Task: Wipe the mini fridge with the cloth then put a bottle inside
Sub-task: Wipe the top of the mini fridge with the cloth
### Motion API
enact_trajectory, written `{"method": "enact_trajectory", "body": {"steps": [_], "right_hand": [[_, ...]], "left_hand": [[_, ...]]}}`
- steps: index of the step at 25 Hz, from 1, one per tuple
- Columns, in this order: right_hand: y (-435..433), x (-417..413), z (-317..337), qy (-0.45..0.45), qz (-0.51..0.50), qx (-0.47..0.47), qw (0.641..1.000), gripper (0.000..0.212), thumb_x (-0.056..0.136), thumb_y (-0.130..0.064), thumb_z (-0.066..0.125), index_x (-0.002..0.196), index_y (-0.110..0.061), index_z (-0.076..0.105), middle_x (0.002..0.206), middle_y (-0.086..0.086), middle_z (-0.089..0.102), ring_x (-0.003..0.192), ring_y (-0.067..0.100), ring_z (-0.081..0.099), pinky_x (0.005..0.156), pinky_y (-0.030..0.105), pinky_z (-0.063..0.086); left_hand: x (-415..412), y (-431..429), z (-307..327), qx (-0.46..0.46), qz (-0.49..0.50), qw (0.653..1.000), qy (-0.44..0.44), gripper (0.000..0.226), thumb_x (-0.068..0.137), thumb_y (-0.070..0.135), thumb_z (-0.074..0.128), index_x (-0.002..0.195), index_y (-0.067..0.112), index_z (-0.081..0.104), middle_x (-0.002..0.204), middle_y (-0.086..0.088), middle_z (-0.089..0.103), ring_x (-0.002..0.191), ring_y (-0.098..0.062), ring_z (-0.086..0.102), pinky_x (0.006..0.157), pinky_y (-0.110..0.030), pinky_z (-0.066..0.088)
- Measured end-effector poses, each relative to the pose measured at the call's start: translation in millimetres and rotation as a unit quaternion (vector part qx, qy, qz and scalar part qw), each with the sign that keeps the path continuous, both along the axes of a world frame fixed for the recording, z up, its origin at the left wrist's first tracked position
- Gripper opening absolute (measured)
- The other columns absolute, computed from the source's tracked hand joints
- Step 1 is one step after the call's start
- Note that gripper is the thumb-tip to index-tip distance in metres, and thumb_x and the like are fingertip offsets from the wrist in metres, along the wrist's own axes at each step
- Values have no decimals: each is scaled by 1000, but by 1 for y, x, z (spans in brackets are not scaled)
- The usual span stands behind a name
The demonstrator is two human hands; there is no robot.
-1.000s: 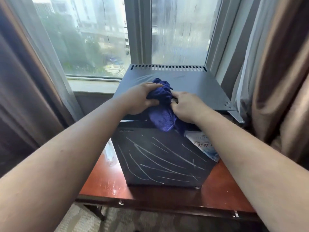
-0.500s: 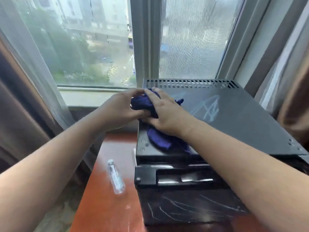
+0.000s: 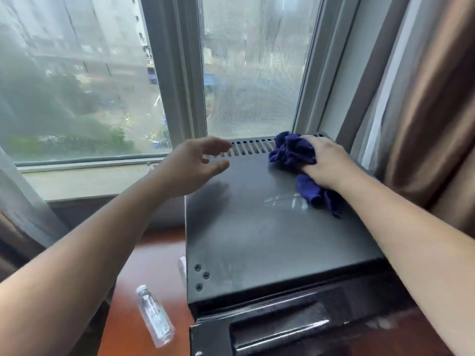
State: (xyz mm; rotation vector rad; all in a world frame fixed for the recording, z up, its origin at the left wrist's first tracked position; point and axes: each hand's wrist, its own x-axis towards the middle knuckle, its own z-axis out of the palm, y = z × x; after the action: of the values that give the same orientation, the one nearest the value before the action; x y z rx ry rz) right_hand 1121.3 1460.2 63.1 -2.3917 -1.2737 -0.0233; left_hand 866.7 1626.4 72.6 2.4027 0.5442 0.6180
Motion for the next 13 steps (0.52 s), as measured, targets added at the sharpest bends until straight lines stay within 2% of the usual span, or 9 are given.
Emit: {"method": "enact_trajectory", "body": {"steps": [3, 5, 7, 10, 13], "right_hand": [[-12, -1, -2, -3, -12, 1, 1000, 64, 84, -18, 75, 144, -19, 53, 145, 14, 54, 136, 32, 49, 111, 32, 36], [-10, -33, -1, 9, 51, 9, 999, 63, 84, -20, 75, 143, -21, 53, 146, 11, 52, 138, 29, 47, 113, 28, 33], [-22, -83, -1, 27, 169, 15, 985, 63, 83, -20, 77, 142, -20, 55, 146, 6, 53, 138, 22, 48, 115, 20, 27], [-73, -161, 2, 74, 353, 2, 933, 62, 85, -17, 76, 142, -29, 54, 150, -11, 46, 137, 6, 46, 115, 14, 30], [-92, -169, -1, 100, 417, -1, 903, 70, 87, -12, 71, 149, -34, 46, 156, -19, 37, 143, 3, 39, 115, 19, 33]], "left_hand": [[5, -5, -1, -2, 1, 1000, 14, 36, 95, 24, 66, 130, 25, 65, 121, 13, 68, 117, -4, 62, 106, -36, 50], [2, -13, 1, 0, -3, 1000, 22, 38, 95, 25, 66, 133, 25, 62, 127, 13, 65, 122, -4, 59, 108, -39, 49], [-12, -28, 6, 5, -17, 1000, 16, 42, 94, 37, 63, 136, 29, 60, 134, 15, 62, 127, -1, 55, 111, -38, 45], [-44, -66, 15, 28, -56, 997, 35, 41, 94, 55, 55, 130, 39, 62, 134, 27, 60, 129, 10, 50, 113, -21, 36], [-57, -100, 18, 27, -103, 992, 75, 40, 94, 53, 48, 126, 37, 66, 129, 31, 60, 126, 15, 50, 106, -8, 33]]}}
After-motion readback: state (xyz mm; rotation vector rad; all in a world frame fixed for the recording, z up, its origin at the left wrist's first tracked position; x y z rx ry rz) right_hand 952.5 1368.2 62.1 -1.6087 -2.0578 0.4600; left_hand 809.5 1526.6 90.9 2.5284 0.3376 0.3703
